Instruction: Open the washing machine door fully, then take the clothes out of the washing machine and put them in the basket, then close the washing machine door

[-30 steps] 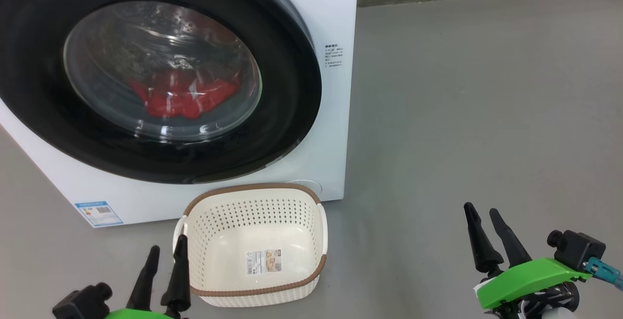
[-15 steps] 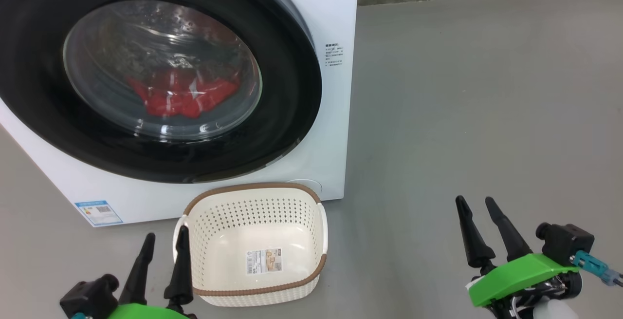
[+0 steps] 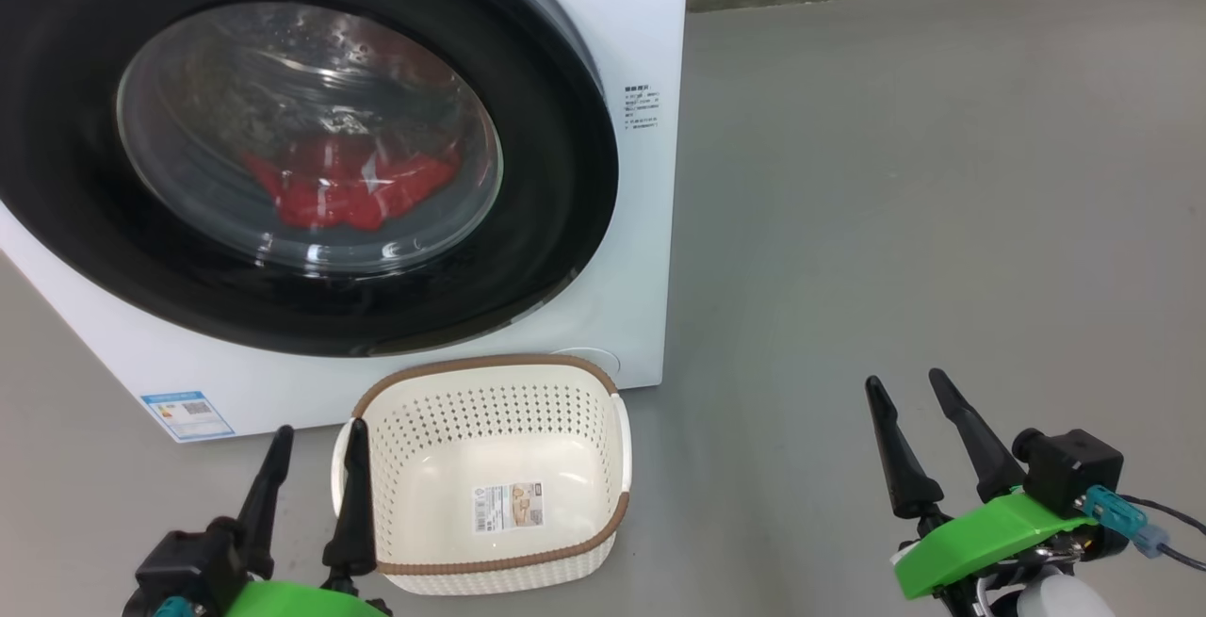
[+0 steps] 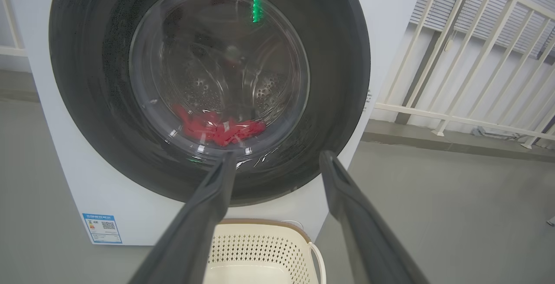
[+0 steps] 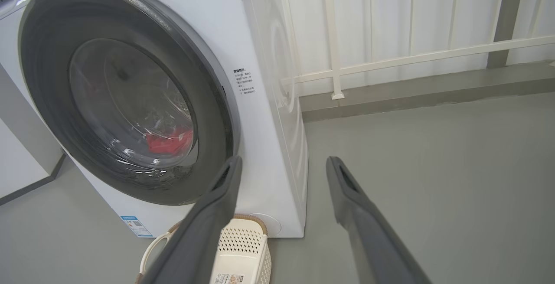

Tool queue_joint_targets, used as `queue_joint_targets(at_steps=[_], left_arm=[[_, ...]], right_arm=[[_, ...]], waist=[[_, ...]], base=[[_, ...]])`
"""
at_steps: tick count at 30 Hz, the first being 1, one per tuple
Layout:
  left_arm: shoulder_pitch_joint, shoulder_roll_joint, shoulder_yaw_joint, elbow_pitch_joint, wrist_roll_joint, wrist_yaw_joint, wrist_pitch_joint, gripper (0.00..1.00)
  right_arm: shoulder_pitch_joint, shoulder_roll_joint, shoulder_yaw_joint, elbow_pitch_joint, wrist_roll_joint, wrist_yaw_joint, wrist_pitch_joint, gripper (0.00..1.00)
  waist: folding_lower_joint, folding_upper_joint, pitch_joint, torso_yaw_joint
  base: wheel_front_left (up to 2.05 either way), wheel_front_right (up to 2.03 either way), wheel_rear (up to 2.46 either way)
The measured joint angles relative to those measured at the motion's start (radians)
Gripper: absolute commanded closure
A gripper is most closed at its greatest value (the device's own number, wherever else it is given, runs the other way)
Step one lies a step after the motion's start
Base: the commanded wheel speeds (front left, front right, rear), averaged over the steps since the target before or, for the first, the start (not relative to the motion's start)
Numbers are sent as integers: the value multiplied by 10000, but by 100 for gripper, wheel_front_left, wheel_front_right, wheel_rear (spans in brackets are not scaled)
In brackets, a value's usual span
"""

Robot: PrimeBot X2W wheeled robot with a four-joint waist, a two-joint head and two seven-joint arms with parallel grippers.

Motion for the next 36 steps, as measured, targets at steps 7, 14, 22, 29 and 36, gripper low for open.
queue_joint_targets(at_steps=[7,14,22,29,36], left_arm=[[-27,13,-46,-33,800,79,-226,0],[-49,25,-113,-113,1705,165,-420,0],[-58,36,-104,-107,1732,163,-420,0],[-58,38,-86,-29,1732,153,-420,0],[-58,38,-109,50,1743,140,-420,0]], right_arm=[[-140,-10,148,-73,-755,0,-209,0],[-237,-29,205,-128,-1643,0,-395,0],[-335,-36,267,-127,-1664,0,-441,0],[-335,-46,347,-94,-1664,0,-441,0],[-335,-50,360,203,-1620,0,-466,0]], waist=[[0,0,-10,-13],[1,0,17,0],[0,0,-9,8],[1,0,-67,-9],[1,0,-80,21]], base=[[0,0,0],[0,0,0],[0,0,0],[0,0,0],[0,0,0]])
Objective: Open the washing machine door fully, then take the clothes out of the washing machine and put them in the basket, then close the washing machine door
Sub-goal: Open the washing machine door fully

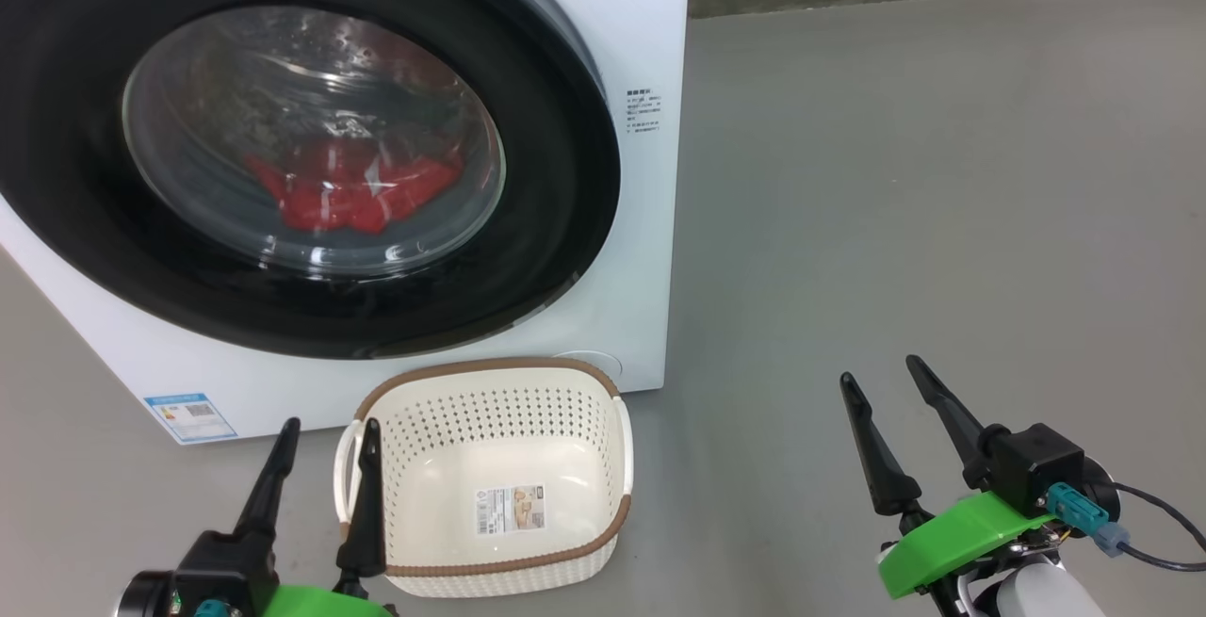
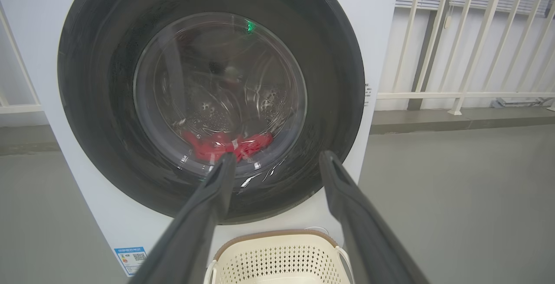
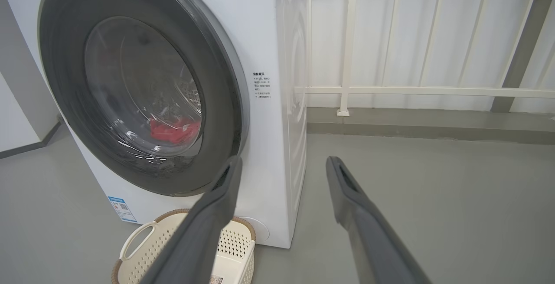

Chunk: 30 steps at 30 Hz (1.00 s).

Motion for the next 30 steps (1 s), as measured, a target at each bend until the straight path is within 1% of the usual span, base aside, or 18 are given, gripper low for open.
queue_joint_targets(at_steps=[1,2,3,4,5,10,14,18,24,30], left_arm=[[0,0,-10,4,0,0,0,0],[0,0,-17,6,0,0,0,0],[0,0,-27,13,0,0,0,0],[0,0,-40,23,0,0,0,0],[0,2,-46,33,0,0,0,0],[0,2,-81,38,-2,-2,0,0],[-4,4,-82,63,-12,-2,0,0],[-162,6,-75,54,-19,-4,0,0],[-695,4,-82,-38,-109,-63,0,0],[-1102,4,-213,-236,-230,-59,0,0]], right_arm=[[0,2,-25,35,54,0,0,0],[0,2,-46,79,94,0,0,9],[-1,0,-40,151,115,0,0,53],[-1,2,-21,242,184,0,0,72],[-1,2,2,288,265,0,0,100],[-170,4,173,640,976,0,0,100],[-628,2,291,1179,2872,0,0,100],[-1406,-69,895,1682,4719,0,42,100],[-2734,-704,1616,1921,6970,0,535,100],[-3774,-1022,2125,1942,8916,0,1440,100]], waist=[[0,0,3,10],[0,0,10,18],[0,0,19,28],[0,0,30,39],[0,0,43,49],[0,0,159,89],[0,0,327,102],[0,0,587,103],[0,0,1078,146],[0,0,1635,256]], base=[[0,0,0],[0,0,0],[0,0,0],[0,0,0],[0,0,0],[0,0,0],[0,0,0],[0,0,0],[0,0,0],[0,0,0]])
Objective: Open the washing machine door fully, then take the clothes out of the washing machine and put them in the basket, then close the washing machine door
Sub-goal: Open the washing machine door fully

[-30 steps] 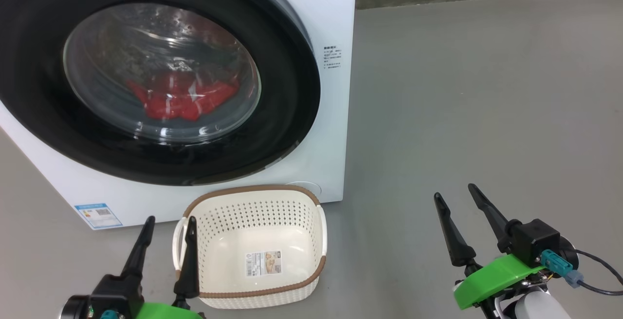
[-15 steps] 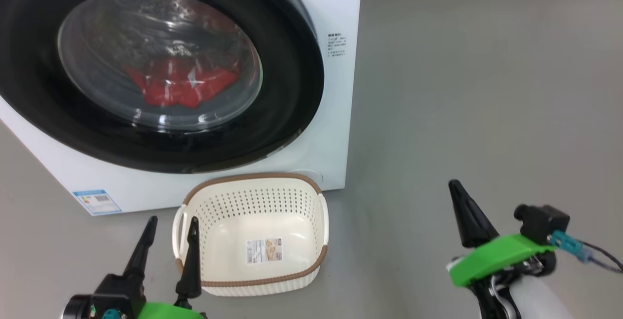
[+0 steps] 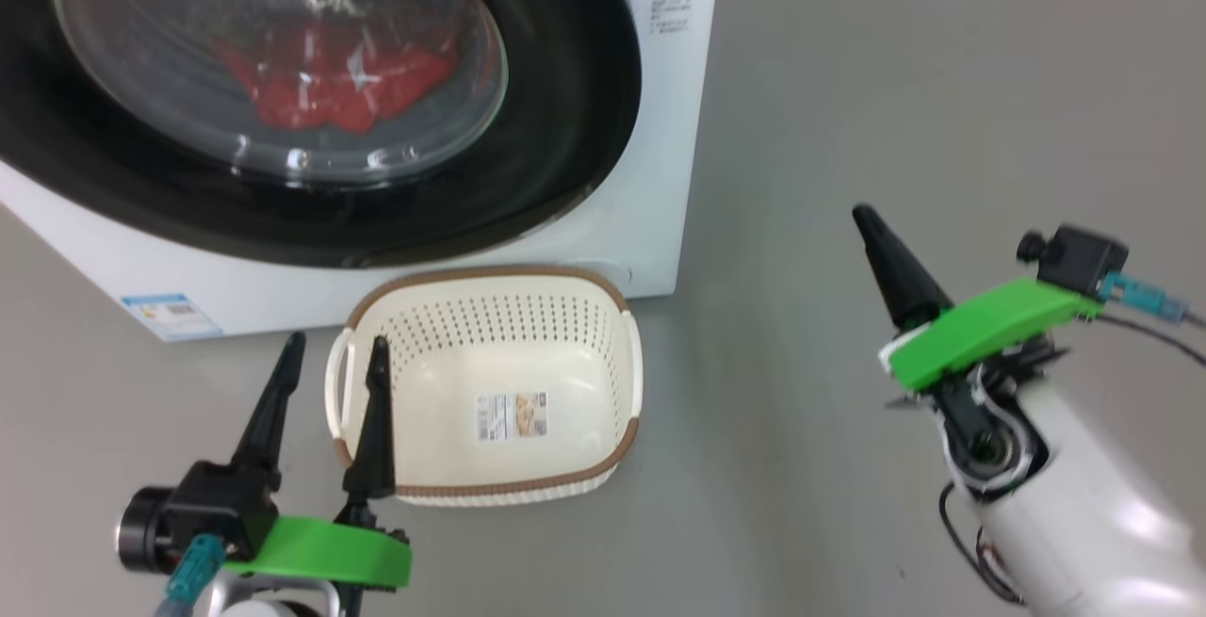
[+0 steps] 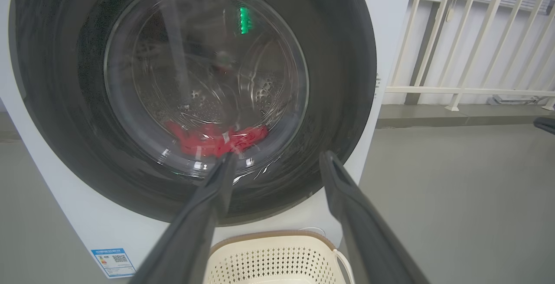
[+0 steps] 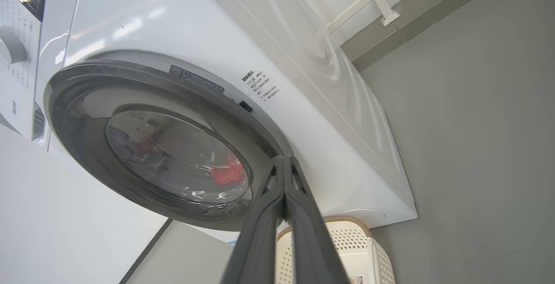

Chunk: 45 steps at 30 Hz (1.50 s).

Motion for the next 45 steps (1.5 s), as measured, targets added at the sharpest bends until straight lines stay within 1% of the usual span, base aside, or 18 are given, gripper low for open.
queue_joint_targets(at_steps=[4,7,15,20,27,32,38,45], left_arm=[[-280,-6,-176,-40,-73,29,0,0],[-498,-4,-184,-123,-217,48,-2,0],[-823,-8,-169,-278,-412,82,-42,0],[-1162,-10,-253,-360,-541,81,-42,0],[-1462,-15,-506,-619,-918,73,-42,0],[-1675,-23,-577,-698,-934,71,-42,0],[-1819,-31,-844,-911,-957,75,-42,0],[-1986,-36,-1011,-951,-1032,84,-44,0]], right_arm=[[-686,-219,75,-31,1103,0,639,100],[-1200,-397,73,-38,1676,0,936,100],[-2522,-476,-50,347,2867,0,1538,100],[-3402,-569,8,215,3208,0,2153,100],[-4359,-644,-123,263,3916,0,2725,100],[-4966,-617,-510,571,4771,0,3419,100],[-5843,-600,-803,1066,5229,0,4312,100],[-6284,-483,-1110,1423,5682,0,5005,100]], waist=[[0,0,405,125],[0,0,712,245],[0,0,1498,574],[0,0,1944,769],[0,-1,2555,1023],[-1,0,2912,1208],[-1,0,3313,1479],[-1,0,3600,1710]], base=[[0,0,0],[0,0,0],[0,0,0],[0,0,0],[0,0,0],[0,0,0],[0,0,0],[0,0,0]])
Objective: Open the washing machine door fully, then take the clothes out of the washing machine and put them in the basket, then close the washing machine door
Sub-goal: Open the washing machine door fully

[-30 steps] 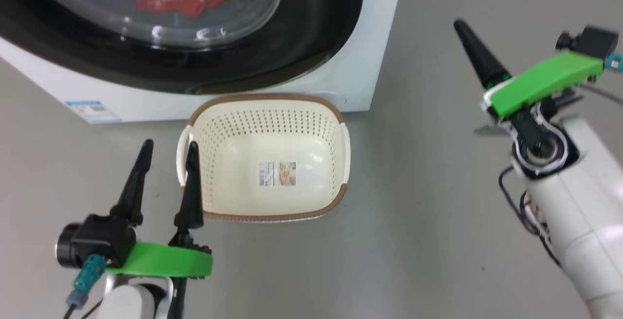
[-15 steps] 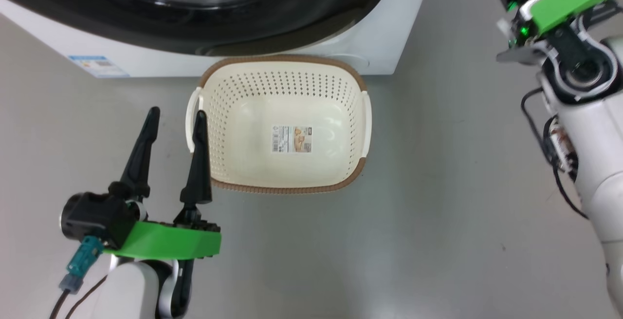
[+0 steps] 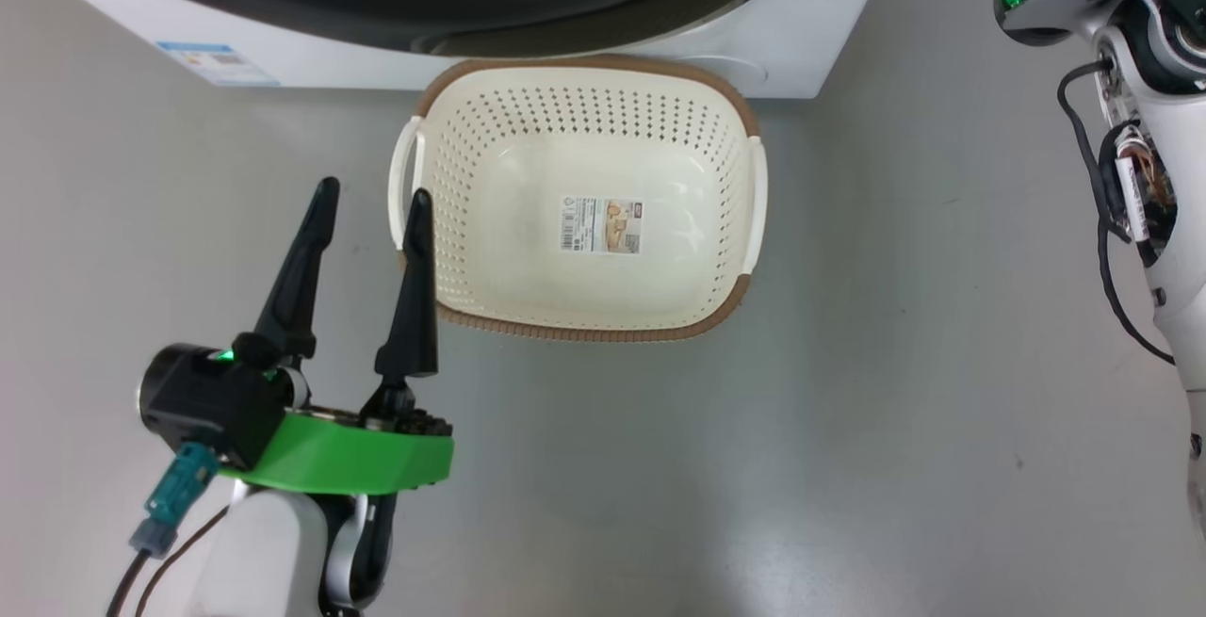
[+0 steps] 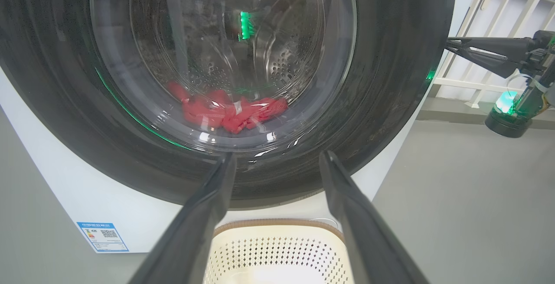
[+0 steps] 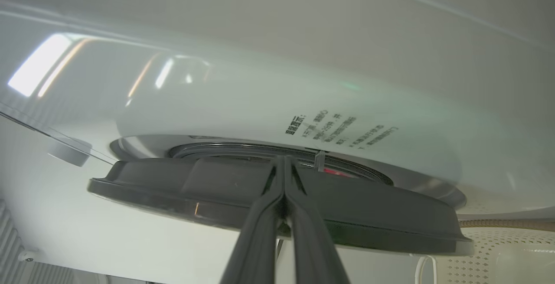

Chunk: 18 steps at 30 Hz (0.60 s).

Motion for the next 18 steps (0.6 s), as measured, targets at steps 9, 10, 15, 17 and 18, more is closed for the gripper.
queue_joint_targets(at_steps=[9,10,15,17,18], left_arm=[[-151,-2,-234,27,-77,2,0,0],[-151,-2,-257,27,-84,2,0,0],[-162,-4,-330,40,-86,4,0,0],[-175,-4,-376,59,-100,4,0,0],[-176,-4,-410,69,-100,4,0,0]], right_arm=[[-427,226,-205,228,21,0,704,100],[-462,226,-228,259,21,0,736,100],[-655,238,-343,418,21,0,878,100],[-718,238,-422,506,2,0,940,100],[-739,222,-460,560,2,0,1014,100]], waist=[[0,0,247,324],[0,0,263,359],[1,0,349,510],[0,0,370,574],[0,0,367,608]], base=[[0,0,0],[0,0,0],[0,0,0],[0,0,0],[0,0,0]])
